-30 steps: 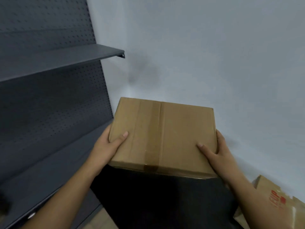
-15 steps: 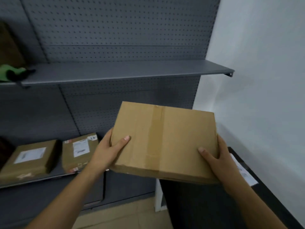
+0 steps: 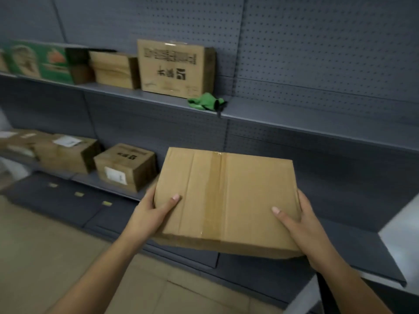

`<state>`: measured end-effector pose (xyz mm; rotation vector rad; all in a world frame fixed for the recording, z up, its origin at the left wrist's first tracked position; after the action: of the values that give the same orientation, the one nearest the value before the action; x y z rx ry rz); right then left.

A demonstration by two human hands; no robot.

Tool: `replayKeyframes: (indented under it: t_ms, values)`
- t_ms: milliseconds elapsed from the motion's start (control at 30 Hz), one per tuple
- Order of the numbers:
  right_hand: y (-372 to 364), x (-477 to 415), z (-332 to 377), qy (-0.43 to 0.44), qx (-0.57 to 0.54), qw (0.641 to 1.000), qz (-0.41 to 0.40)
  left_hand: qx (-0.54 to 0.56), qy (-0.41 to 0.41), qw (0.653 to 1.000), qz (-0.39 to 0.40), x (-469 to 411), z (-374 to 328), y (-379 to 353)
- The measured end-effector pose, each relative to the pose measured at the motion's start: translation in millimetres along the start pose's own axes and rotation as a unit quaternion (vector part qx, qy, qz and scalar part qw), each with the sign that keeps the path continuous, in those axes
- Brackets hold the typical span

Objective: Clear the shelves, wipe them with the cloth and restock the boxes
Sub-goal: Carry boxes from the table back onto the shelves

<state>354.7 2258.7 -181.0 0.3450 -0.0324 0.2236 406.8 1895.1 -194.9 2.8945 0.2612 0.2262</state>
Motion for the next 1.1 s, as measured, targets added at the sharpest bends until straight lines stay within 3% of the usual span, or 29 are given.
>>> replayKeyframes:
  t_ms: [467, 800, 1100]
  values:
    - [-280, -75, 120, 0.090, 0.037, 0.977, 0.189, 0.038, 0.012, 0.977, -0.208, 98, 63, 275]
    - [-441, -119, 197, 0.168, 0.027, 0.933, 0.318, 0.040, 0.044, 0.947, -0.314, 146, 82, 393]
    - [-567, -182, 253, 0.218, 0.036, 0.884, 0.412, 0.039, 0.060, 0.892, -0.446, 144, 103, 471]
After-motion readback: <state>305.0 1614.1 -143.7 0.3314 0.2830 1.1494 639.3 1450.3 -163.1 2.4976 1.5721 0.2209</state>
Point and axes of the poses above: each hand's wrist, its own x-axis away from the middle knuckle, its own y-axis out of the back of the hand, z = x × y, the point moved 5 cm from there along -x, towards the middle knuckle, and after that the axes turned 12 degrees about z, right-handed, at the moved point
